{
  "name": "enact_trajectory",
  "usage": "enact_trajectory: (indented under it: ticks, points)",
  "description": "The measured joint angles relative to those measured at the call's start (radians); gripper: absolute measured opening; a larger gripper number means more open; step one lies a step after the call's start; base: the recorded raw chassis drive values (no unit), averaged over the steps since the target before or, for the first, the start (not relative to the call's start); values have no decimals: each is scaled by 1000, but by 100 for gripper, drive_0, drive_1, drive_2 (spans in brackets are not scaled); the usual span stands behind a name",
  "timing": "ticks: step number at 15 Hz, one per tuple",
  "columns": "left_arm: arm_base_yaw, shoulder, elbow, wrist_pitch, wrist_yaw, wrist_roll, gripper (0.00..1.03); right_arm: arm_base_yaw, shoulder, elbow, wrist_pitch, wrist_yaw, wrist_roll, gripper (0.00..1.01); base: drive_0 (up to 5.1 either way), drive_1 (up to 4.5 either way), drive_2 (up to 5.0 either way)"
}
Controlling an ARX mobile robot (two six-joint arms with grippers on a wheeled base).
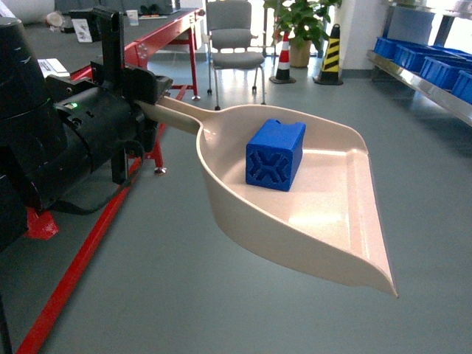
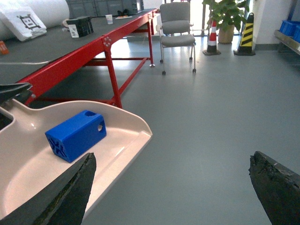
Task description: Place part in tray to right shelf
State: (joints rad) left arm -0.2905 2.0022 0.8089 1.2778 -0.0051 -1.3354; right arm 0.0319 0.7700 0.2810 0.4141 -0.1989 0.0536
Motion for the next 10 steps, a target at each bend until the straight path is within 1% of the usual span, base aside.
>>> enact_trajectory:
  ticks: [10]
  points:
    - [0,0,0,-5,2,0,12,0,1,0,-3,0,-1,98,5,417,-407]
